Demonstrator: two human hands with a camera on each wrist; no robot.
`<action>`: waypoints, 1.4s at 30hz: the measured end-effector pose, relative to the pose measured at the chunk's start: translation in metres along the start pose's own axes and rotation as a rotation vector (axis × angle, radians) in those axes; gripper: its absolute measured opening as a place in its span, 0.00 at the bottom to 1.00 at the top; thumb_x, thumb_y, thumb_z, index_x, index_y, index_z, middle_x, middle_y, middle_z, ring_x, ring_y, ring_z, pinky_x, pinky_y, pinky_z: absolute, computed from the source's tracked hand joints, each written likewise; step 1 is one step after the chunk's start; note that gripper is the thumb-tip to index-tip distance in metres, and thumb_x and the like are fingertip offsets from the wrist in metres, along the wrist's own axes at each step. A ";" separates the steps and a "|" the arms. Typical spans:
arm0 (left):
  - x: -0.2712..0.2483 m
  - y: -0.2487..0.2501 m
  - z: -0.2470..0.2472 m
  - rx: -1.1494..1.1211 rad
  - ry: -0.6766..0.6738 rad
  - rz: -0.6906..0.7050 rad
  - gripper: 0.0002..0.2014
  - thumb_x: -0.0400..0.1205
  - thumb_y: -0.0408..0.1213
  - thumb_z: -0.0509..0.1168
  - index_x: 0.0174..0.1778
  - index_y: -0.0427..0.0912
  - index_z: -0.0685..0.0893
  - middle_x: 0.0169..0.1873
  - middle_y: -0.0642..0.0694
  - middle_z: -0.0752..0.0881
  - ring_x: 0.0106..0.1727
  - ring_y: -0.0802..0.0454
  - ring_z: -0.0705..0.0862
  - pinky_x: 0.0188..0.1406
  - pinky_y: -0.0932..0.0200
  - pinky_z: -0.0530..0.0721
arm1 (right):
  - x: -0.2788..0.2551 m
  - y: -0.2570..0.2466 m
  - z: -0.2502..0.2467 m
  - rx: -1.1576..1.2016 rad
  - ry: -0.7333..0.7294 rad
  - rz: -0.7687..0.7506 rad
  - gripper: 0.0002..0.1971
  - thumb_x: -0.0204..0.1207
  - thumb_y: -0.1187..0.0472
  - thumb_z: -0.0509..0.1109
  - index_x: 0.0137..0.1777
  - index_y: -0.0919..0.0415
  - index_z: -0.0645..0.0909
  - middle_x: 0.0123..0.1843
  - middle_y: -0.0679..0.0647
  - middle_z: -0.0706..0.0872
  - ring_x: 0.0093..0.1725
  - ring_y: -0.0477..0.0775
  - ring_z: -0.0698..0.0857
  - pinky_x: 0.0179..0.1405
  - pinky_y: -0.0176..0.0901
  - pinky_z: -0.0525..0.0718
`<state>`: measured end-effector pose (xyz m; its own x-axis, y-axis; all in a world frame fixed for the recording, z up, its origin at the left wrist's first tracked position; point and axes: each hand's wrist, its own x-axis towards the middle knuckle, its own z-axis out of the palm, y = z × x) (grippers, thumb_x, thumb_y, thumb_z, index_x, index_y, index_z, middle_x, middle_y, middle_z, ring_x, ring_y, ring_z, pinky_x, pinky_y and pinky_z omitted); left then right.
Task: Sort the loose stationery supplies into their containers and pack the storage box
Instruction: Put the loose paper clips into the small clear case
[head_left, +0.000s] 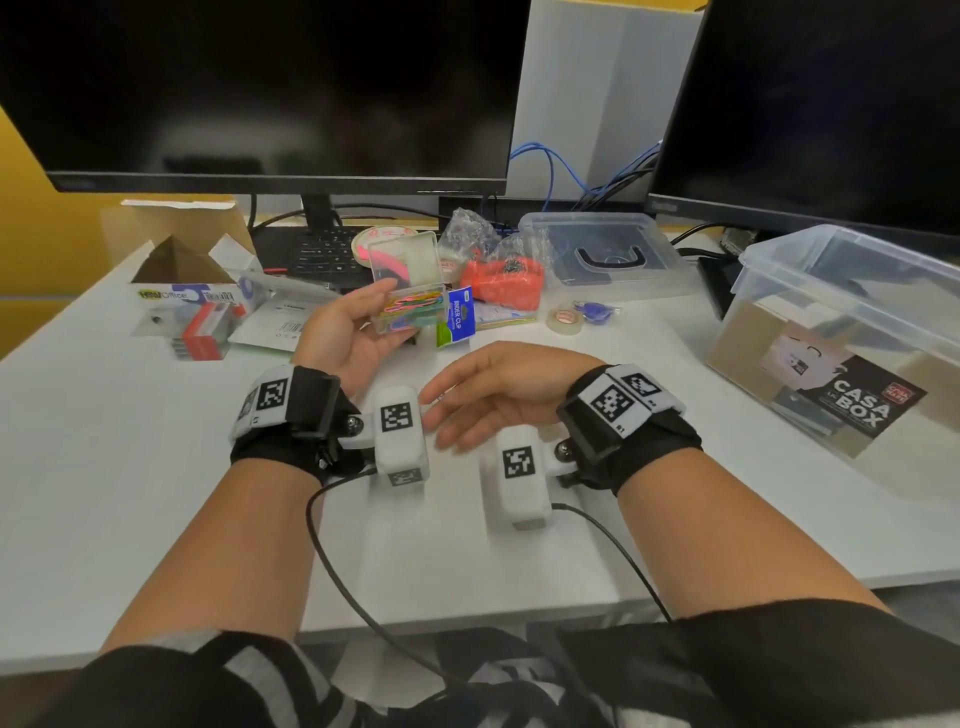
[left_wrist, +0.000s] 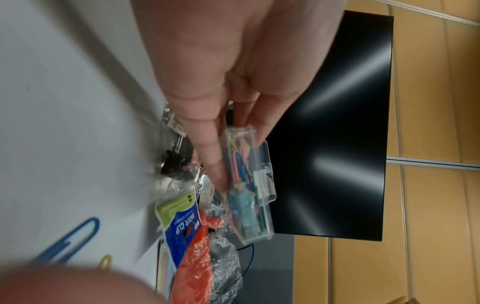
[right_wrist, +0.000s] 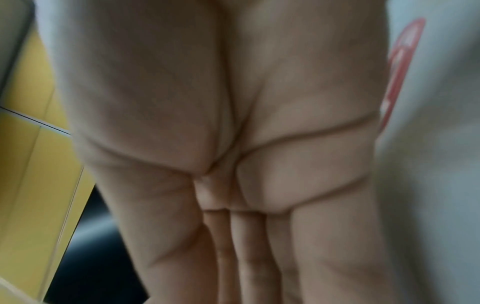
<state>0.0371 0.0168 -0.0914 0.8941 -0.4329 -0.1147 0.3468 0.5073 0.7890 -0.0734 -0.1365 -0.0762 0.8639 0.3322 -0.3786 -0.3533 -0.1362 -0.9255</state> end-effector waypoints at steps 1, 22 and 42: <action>0.000 0.000 0.000 0.000 -0.002 -0.001 0.10 0.85 0.26 0.54 0.55 0.33 0.81 0.53 0.35 0.84 0.52 0.42 0.86 0.40 0.55 0.90 | 0.003 0.000 0.005 -0.003 -0.030 0.009 0.09 0.80 0.74 0.60 0.55 0.67 0.79 0.49 0.64 0.86 0.41 0.58 0.90 0.45 0.47 0.89; -0.008 -0.020 0.024 0.098 -0.099 -0.065 0.12 0.85 0.24 0.53 0.53 0.32 0.82 0.46 0.38 0.88 0.46 0.44 0.88 0.46 0.52 0.89 | -0.058 0.016 -0.075 -0.115 0.652 0.218 0.11 0.80 0.64 0.66 0.42 0.73 0.83 0.35 0.65 0.86 0.34 0.59 0.85 0.43 0.42 0.82; -0.001 -0.022 0.026 0.081 -0.024 -0.042 0.17 0.85 0.22 0.51 0.68 0.30 0.76 0.53 0.36 0.85 0.52 0.41 0.85 0.47 0.48 0.88 | 0.001 -0.001 -0.074 -0.423 0.768 0.127 0.04 0.72 0.69 0.73 0.37 0.63 0.84 0.28 0.54 0.79 0.24 0.47 0.72 0.13 0.30 0.69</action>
<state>0.0207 -0.0132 -0.0930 0.8720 -0.4706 -0.1349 0.3588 0.4268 0.8302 -0.0453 -0.2049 -0.0753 0.8833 -0.4068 -0.2329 -0.4320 -0.5136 -0.7413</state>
